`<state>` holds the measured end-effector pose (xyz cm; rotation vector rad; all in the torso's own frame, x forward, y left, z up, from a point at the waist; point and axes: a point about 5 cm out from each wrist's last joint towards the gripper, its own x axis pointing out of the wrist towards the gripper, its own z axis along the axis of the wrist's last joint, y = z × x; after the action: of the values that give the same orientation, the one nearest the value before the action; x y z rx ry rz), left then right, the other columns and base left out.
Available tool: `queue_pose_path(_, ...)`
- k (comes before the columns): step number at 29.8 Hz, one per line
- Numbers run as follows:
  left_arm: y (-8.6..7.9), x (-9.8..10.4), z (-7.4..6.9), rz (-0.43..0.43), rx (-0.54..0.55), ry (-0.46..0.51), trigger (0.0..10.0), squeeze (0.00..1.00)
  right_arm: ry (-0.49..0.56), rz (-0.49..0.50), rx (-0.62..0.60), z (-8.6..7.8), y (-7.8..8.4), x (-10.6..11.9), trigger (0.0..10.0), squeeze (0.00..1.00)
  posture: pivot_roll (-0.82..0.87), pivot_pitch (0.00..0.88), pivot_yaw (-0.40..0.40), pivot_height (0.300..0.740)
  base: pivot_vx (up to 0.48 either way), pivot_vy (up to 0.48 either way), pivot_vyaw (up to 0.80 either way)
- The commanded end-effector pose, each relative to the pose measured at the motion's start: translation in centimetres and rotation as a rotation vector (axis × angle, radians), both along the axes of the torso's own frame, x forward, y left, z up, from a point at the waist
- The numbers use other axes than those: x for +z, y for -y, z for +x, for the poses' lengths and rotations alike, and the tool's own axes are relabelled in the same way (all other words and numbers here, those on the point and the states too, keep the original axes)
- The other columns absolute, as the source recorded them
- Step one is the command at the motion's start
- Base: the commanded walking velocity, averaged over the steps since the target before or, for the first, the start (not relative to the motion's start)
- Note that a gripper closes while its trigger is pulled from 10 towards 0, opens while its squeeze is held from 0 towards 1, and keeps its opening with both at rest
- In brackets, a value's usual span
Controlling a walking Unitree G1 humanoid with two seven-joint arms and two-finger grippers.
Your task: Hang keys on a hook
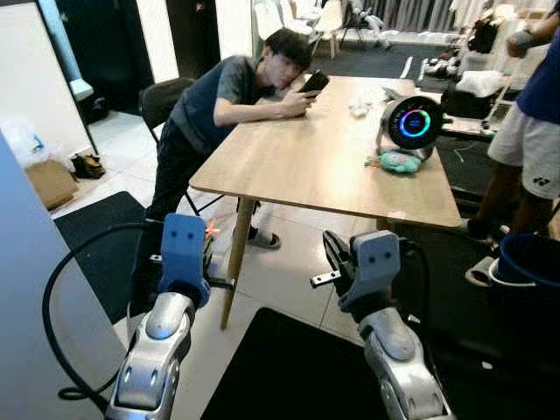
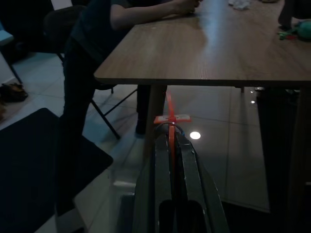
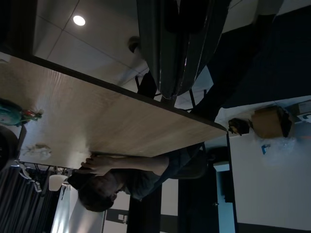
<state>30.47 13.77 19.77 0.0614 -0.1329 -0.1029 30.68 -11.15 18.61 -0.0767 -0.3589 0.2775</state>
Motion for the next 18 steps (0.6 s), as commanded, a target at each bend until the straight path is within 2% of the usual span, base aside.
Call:
queue_pose_path(1, 0.00, -0.16, -0.14, 0.016, 0.001, -0.002, 10.0, 0.00, -0.020, -0.003, 0.003, -0.07, -0.05, -0.59, 10.0, 0.00, 0.06, 0.101, 0.037, 0.740, 0.000, 0.000, 0.00)
queue_pose_path(5, 0.02, -0.15, -0.13, 0.016, -0.001, -0.001, 10.0, 0.00, -0.018, -0.003, 0.005, -0.09, -0.05, -0.59, 10.0, 0.00, 0.06, 0.100, 0.037, 0.740, 0.000, 0.000, 0.44)
queue_pose_path(18, 0.16, -0.22, -0.18, 0.016, -0.006, -0.004, 10.0, 0.00, -0.022, -0.001, -0.001, -0.25, 0.08, -0.68, 10.0, 0.00, 0.06, 0.110, 0.039, 0.740, 0.000, 0.000, 0.00)
